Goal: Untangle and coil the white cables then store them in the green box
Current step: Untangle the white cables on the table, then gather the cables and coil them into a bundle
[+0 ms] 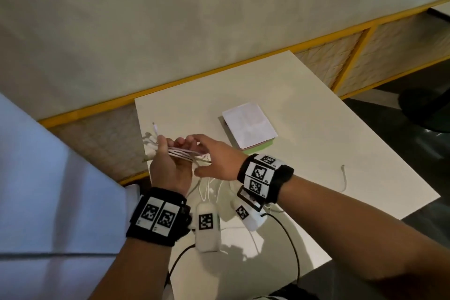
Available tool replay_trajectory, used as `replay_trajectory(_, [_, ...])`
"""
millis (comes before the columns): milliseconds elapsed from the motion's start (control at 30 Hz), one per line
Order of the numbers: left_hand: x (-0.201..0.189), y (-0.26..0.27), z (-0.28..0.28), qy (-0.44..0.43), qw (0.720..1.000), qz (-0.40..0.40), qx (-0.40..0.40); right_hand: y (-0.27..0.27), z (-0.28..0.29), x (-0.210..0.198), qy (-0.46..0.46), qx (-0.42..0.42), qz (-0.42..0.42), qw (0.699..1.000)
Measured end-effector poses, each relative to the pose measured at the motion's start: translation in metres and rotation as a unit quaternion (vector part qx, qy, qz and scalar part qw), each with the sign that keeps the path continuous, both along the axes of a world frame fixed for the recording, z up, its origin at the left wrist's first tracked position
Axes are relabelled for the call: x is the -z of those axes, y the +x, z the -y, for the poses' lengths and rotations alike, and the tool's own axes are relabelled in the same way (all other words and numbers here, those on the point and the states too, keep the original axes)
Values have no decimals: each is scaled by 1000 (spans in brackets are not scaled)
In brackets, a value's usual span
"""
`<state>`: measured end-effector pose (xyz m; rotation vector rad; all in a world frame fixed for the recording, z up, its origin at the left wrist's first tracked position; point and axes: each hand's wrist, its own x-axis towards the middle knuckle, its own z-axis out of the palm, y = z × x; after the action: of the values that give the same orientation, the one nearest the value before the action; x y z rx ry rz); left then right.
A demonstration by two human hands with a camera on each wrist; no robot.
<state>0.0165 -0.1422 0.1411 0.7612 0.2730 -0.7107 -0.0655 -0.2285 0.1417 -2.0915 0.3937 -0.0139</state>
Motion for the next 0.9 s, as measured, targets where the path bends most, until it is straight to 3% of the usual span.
replay_trajectory(200, [3, -3, -5, 24, 999, 25, 33, 3, -12, 12, 41, -1, -9, 999])
replay_trajectory(267, [5, 1, -7, 31, 998, 24, 45, 1, -13, 17, 13, 4, -35, 999])
replay_trajectory(400, [5, 26, -11, 30, 999, 19, 35, -10, 0, 41, -153, 16, -140, 978])
replay_trajectory(533, [12, 55, -31, 77, 997, 18, -9, -47, 15, 67, -148, 59, -228, 961])
replay_trajectory(633, [32, 65, -56, 133, 991, 13, -31, -83, 14, 82, -146, 45, -284, 946])
replay_trajectory(767, [81, 59, -77, 186, 981, -40, -47, -111, 4, 93, -152, 48, -299, 941])
replay_trajectory(900, [112, 43, -90, 197, 977, -75, 24, -113, -1, 99, -144, 49, -303, 941])
